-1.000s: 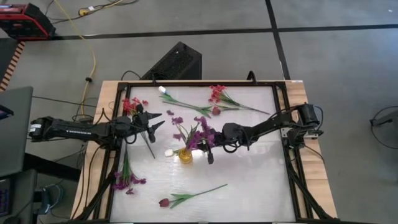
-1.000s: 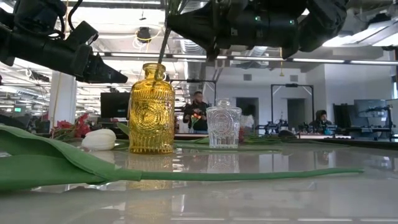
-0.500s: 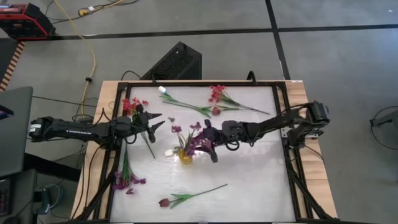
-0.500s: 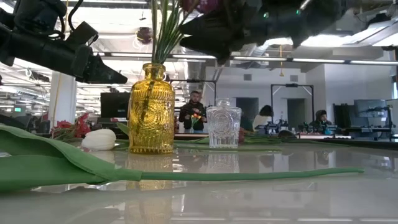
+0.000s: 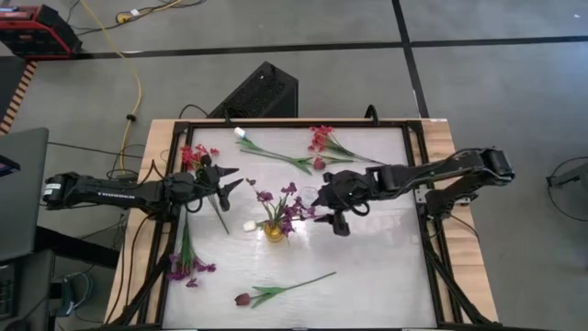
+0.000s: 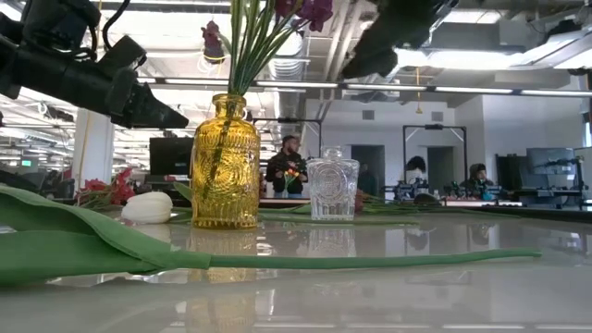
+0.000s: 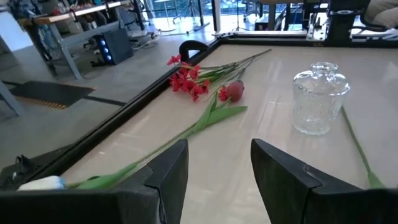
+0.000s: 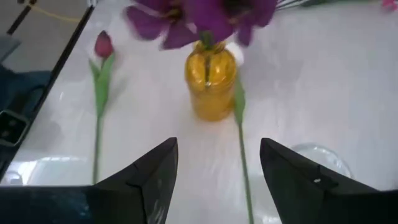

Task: Sort flowers into vase by color
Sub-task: Put the purple flowers into the yellow vase

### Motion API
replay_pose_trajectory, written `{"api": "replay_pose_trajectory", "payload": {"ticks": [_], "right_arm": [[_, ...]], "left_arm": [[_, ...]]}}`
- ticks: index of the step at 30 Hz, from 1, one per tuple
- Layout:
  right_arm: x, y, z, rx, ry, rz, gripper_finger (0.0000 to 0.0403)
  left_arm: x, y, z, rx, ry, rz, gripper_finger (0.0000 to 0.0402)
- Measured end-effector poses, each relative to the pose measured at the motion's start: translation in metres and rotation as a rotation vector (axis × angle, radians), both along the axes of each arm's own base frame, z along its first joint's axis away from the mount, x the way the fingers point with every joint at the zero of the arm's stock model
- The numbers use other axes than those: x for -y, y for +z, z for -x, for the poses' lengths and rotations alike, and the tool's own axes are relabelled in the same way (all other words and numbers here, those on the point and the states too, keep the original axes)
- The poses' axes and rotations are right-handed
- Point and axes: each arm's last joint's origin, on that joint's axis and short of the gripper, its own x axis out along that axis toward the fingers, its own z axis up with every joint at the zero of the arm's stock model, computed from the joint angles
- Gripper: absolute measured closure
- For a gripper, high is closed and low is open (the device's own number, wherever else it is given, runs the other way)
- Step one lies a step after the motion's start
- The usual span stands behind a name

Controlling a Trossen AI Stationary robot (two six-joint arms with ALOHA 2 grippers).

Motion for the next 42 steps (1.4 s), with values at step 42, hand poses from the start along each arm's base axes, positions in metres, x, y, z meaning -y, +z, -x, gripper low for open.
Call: {"api": "replay_pose_trajectory", "payload": {"ticks": [42], "right_arm": [[-0.049,-0.039,0.001,-0.166,0.356,0.197,0.0148]], "left_arm": [[0.034,0.031,-0.022,-1.173,0.656,1.073,0.0275]]}}
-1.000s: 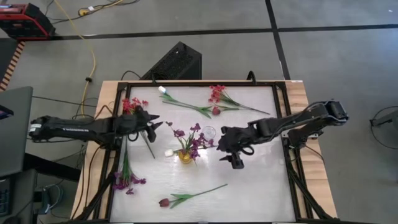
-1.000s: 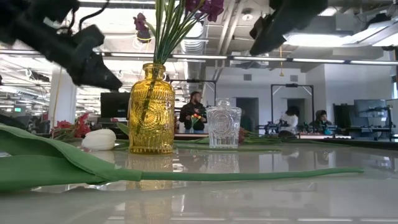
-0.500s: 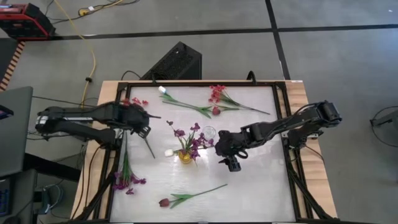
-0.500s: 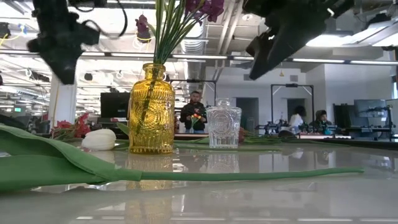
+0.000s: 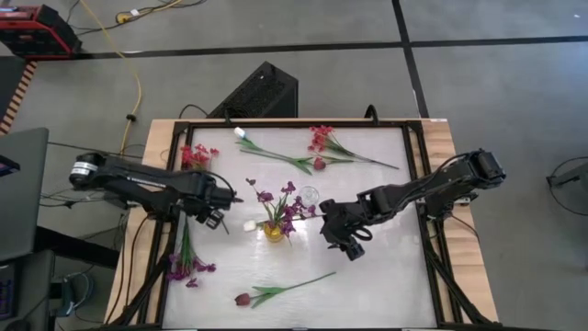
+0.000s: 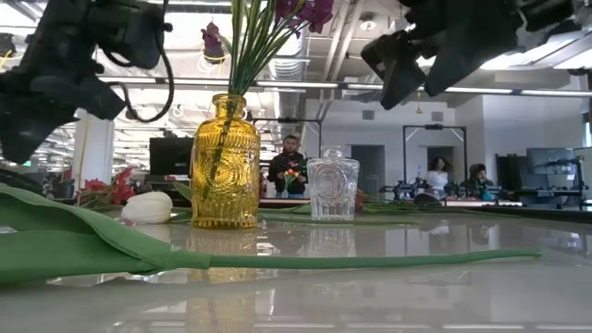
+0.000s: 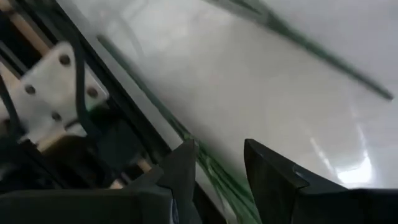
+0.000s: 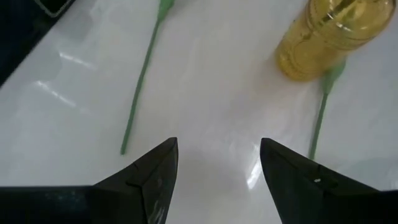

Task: Sort flowers into vase by color
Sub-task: Put the purple flowers into the yellow vase

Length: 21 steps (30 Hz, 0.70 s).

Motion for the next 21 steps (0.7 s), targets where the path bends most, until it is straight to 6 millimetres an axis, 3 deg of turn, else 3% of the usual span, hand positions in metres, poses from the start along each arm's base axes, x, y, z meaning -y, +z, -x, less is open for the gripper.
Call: {"api": "replay_pose_trajectory", "payload": {"ticks": [21], "right_arm": [[0.004,-0.005,0.006,-0.079,0.019,0.038,0.0148]], "left_arm": [[0.015,-0.067,-0.025,-0.438,-0.143,0.148,0.0275]]}}
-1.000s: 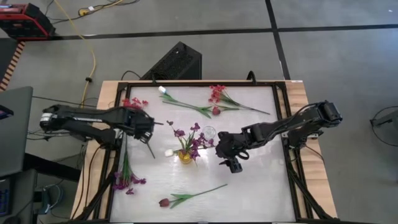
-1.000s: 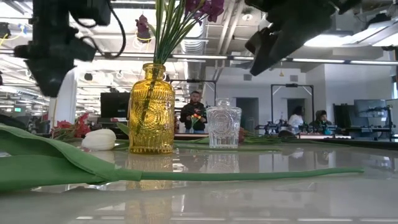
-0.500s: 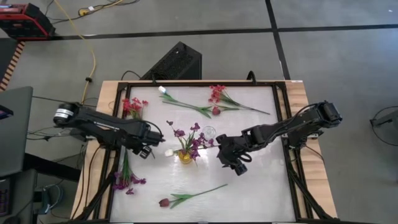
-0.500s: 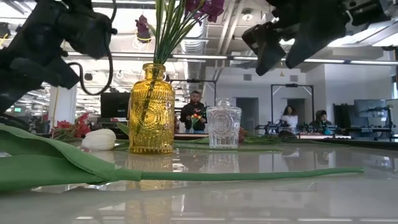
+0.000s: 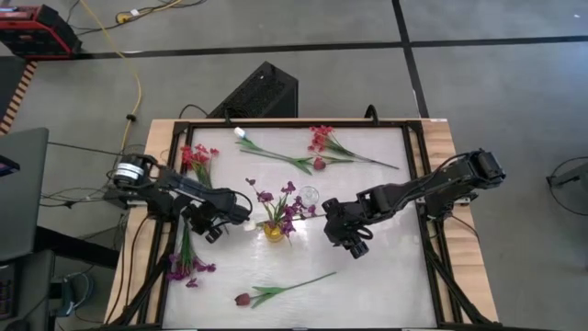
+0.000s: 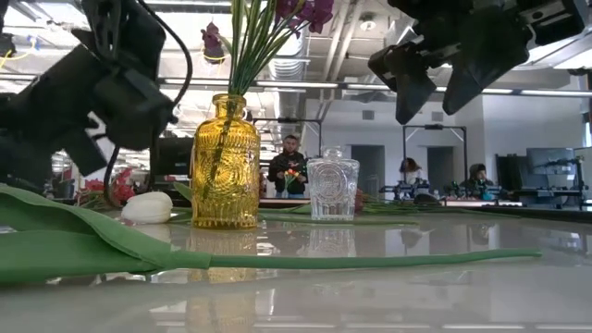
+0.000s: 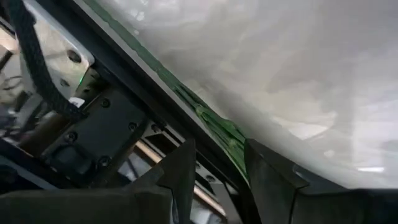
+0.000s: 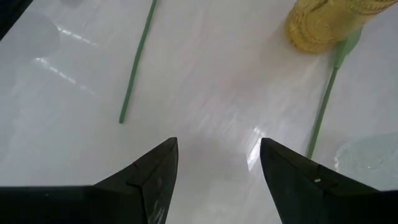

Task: Sort flowers into vase by color
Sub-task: Put the purple flowers into the yellow vase

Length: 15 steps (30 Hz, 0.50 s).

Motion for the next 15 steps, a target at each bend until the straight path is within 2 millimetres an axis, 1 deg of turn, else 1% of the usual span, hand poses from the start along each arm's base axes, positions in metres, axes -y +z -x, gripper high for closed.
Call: {"api": "replay_pose_trajectory", "payload": {"ticks": [4,8,12,15], "right_arm": [[0.000,0.000,0.000,0.001,0.000,0.000,0.0148],[0.000,0.000,0.000,0.001,-0.001,-0.001,0.0148],[0.000,0.000,0.000,0.002,-0.001,-0.001,0.0148],[0.000,0.000,0.000,0.002,-0.002,-0.002,0.0148]], "left_arm": [[0.003,-0.009,-0.001,-0.043,-0.065,0.056,0.0275],[0.006,-0.015,-0.001,-0.046,-0.080,0.074,0.0275],[0.007,-0.024,0.006,-0.006,-0.015,0.061,0.0275],[0.008,-0.031,0.016,-0.019,0.027,0.061,0.0272]]}}
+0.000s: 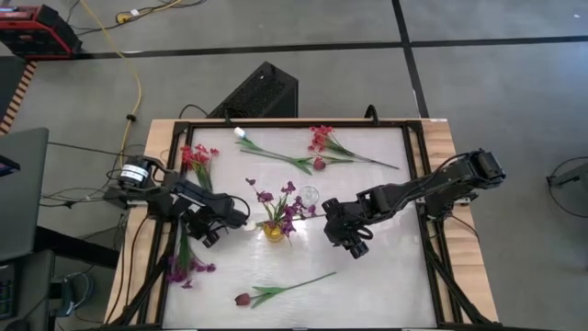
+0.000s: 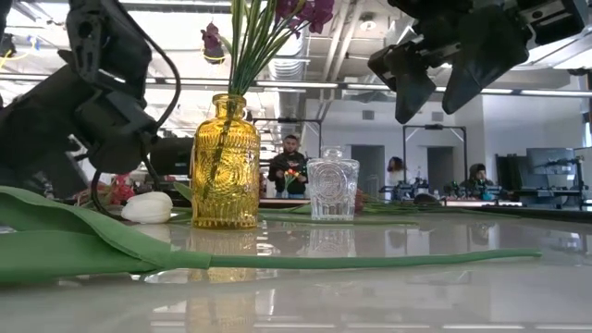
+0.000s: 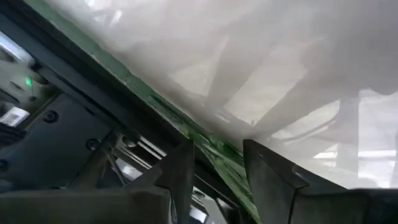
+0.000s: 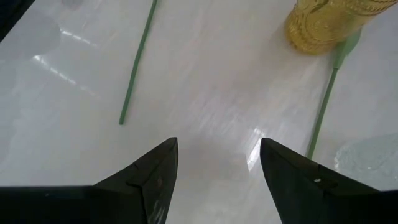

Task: Sort flowers into vase by color
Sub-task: Put the purple flowers into the yellow vase

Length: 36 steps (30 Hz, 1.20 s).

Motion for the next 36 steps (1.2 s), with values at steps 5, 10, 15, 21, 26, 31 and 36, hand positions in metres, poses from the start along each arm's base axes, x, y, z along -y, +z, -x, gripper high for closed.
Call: {"api": "replay_pose_trajectory", "payload": {"ticks": [5,10,15,21,26,31,36], "right_arm": [[0.000,0.000,0.000,0.003,0.000,0.000,0.0148],[0.000,0.000,0.000,0.004,0.000,-0.001,0.0148],[0.000,0.000,-0.001,0.006,-0.004,-0.004,0.0148],[0.000,0.000,0.000,0.001,-0.005,-0.003,0.0148],[0.000,0.000,0.000,-0.003,-0.005,-0.003,0.0148],[0.000,0.000,0.001,-0.011,-0.007,-0.001,0.0148],[0.000,0.000,0.000,0.018,0.053,0.037,0.0148]], "left_arm": [[0.002,-0.003,-0.001,0.038,-0.004,0.025,0.0262],[0.003,-0.002,-0.009,0.082,-0.038,0.052,0.0287],[0.003,-0.001,-0.011,0.087,-0.061,0.032,0.0373],[0.000,0.010,-0.018,0.140,-0.147,-0.070,0.0398],[-0.002,0.044,-0.034,0.232,-0.179,-0.175,0.0401],[-0.004,0.097,-0.043,0.381,-0.194,-0.275,0.0401],[-0.009,0.157,-0.040,0.575,-0.200,-0.412,0.0401]]}}
